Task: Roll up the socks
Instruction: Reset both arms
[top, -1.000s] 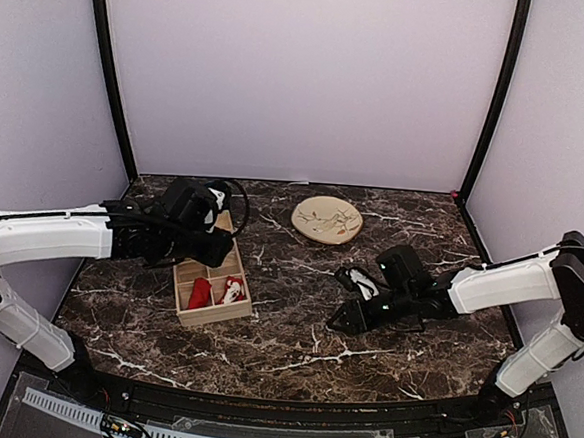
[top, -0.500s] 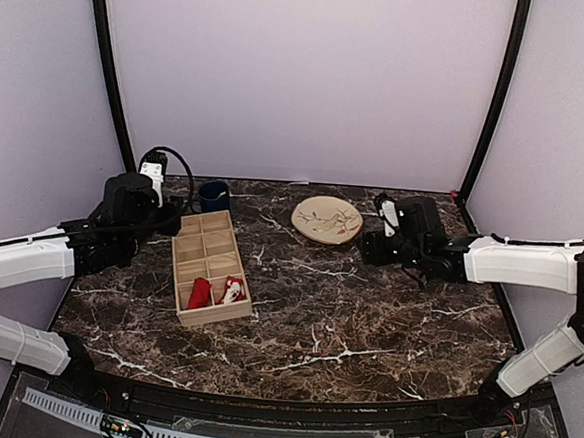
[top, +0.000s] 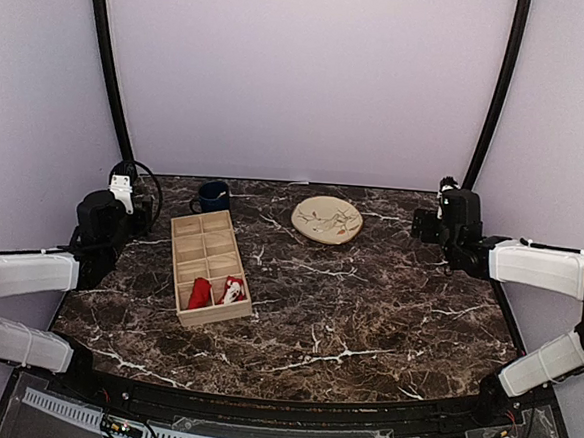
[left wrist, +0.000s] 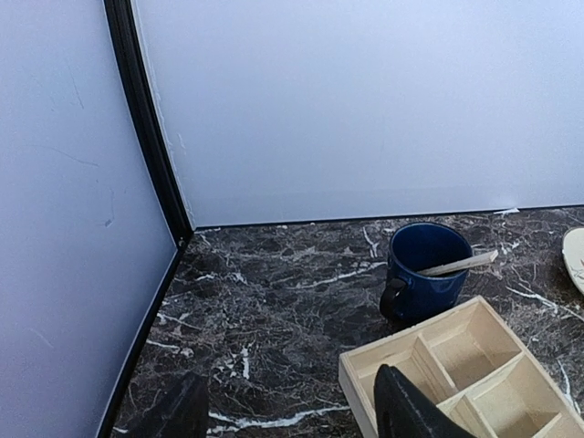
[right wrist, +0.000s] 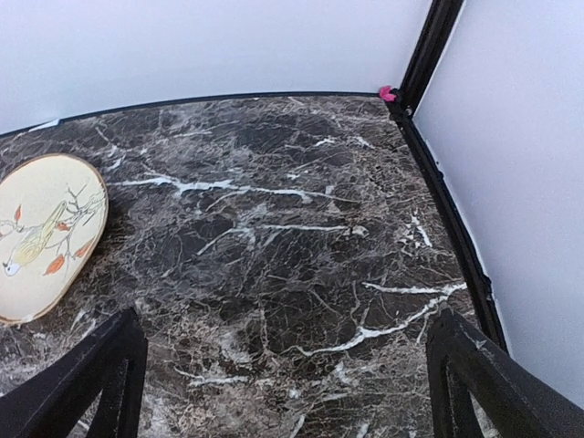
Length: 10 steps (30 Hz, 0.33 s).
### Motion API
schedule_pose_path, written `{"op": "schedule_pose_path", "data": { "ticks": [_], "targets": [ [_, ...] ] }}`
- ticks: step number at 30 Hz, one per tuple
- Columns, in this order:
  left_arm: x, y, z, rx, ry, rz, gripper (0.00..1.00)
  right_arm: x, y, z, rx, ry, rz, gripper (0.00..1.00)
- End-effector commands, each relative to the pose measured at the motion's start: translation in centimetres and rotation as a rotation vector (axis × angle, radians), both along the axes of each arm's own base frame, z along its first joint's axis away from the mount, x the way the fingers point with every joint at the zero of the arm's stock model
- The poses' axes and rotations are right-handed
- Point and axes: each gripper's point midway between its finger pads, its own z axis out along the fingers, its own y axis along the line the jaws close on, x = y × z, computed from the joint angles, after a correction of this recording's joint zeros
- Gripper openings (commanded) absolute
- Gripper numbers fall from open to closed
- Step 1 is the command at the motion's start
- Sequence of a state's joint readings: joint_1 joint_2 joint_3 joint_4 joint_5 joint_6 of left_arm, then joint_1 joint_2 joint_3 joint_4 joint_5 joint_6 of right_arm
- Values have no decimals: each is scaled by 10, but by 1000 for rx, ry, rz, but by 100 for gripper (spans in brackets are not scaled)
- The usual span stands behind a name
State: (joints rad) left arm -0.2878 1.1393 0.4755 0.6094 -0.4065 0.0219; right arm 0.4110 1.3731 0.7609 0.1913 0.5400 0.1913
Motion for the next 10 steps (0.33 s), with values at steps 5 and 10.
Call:
{"op": "schedule_pose_path", "data": {
  "ticks": [5, 10],
  "targets": [
    [1, 7, -13, -23, -35, -81, 66, 3, -21, 34, 3, -118, -133, 99],
    [-2, 11, -15, -13, -35, -77, 66, 5, -21, 31, 6, -104, -144, 99]
  ]
}}
